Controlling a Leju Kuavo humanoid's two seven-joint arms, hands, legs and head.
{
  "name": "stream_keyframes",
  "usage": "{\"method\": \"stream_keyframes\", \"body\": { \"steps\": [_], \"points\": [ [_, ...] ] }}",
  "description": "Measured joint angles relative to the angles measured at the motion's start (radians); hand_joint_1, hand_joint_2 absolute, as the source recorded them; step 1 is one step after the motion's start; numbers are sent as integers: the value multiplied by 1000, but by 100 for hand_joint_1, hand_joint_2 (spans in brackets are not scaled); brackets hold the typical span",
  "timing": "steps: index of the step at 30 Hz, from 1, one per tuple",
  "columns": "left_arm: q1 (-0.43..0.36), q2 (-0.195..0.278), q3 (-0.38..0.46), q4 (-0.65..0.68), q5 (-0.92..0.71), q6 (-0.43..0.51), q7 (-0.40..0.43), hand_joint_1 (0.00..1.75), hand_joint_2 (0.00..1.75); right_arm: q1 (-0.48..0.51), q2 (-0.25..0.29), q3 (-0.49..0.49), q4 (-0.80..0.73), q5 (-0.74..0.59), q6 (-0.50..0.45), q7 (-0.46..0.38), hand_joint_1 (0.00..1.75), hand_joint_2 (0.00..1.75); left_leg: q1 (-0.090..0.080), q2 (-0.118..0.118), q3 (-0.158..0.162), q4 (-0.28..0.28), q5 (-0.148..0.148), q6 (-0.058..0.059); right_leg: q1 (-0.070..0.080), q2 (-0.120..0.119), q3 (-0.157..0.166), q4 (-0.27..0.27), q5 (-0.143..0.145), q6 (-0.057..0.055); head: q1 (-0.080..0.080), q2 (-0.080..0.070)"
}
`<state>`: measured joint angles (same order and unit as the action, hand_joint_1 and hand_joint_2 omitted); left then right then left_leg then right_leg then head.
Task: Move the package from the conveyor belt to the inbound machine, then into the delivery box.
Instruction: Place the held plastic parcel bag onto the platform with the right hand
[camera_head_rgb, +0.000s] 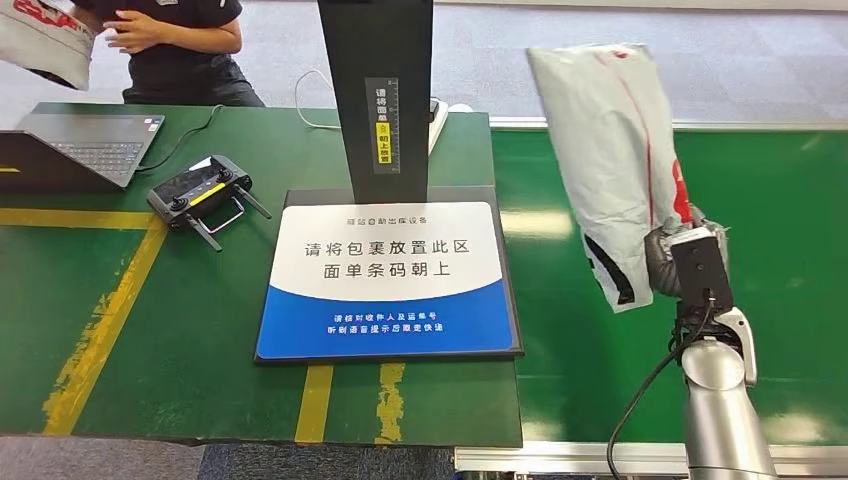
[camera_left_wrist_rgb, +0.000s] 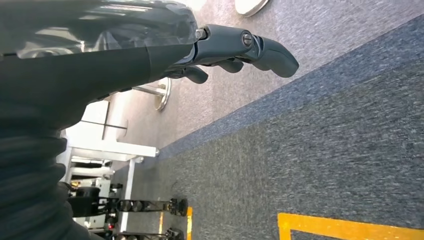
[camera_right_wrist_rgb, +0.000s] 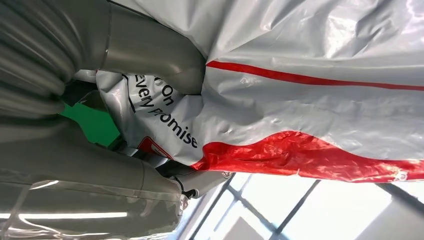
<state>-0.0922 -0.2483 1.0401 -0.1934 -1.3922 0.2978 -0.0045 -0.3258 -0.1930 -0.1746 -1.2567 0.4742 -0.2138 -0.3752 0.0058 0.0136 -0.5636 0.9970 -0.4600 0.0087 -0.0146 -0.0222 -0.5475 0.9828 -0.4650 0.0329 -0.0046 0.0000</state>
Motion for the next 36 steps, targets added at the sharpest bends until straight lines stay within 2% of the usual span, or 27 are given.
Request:
{"method": "stream_keyframes", "body": {
  "steps": [5, 8, 11, 16, 21, 28, 36],
  "points": [
    [-1, 0, -2, 0, -10, -2, -8, 0, 175, -27, 8, 129, 10, 65, 51, 13, 175, 175, 0, 1, -1, 0, 0, 0, 0, 1, 0, 1, 0, 0, 0, 0],
    [-4, 0, -3, 0, -11, -3, -15, 0, 175, -106, 38, 231, 104, 106, 58, 29, 175, 175, 0, 3, 1, 0, 1, -1, 0, 3, 0, 2, 1, -1, 0, 0],
    [-7, 0, -7, 0, -18, -6, -17, 0, 175, -184, 77, 315, 219, 131, 24, 36, 175, 175, 0, 2, 1, 0, 2, -1, 0, 2, -1, 2, 1, -1, 0, 0],
    [-7, 0, -13, 0, -28, -9, -16, 0, 175, -268, 121, 373, 362, 137, -22, 23, 175, 175, 1, 1, 0, 0, 2, -2, 0, 1, -1, 2, 0, -1, 0, 0],
    [-13, 0, -26, 0, -50, -9, -11, 0, 175, -341, 158, 397, 490, 176, -35, 56, 175, 175, 1, 1, 0, 0, 2, -2, 0, 1, -1, 2, 1, -1, 0, 0],
    [-28, 5, -42, 0, -61, -20, -1, 0, 175, -440, 223, 467, 685, 254, 165, 117, 175, 175, 1, 1, 1, 0, 2, -2, 1, 1, -1, 3, 1, -2, 0, 0],
    [-31, 9, -45, 0, -63, -36, 0, 0, 175, -469, 281, 554, 794, 317, 322, 103, 175, 175, 1, 1, 0, 0, 3, -3, 1, 1, -2, 3, 1, -2, 0, 0]
  ]
}}
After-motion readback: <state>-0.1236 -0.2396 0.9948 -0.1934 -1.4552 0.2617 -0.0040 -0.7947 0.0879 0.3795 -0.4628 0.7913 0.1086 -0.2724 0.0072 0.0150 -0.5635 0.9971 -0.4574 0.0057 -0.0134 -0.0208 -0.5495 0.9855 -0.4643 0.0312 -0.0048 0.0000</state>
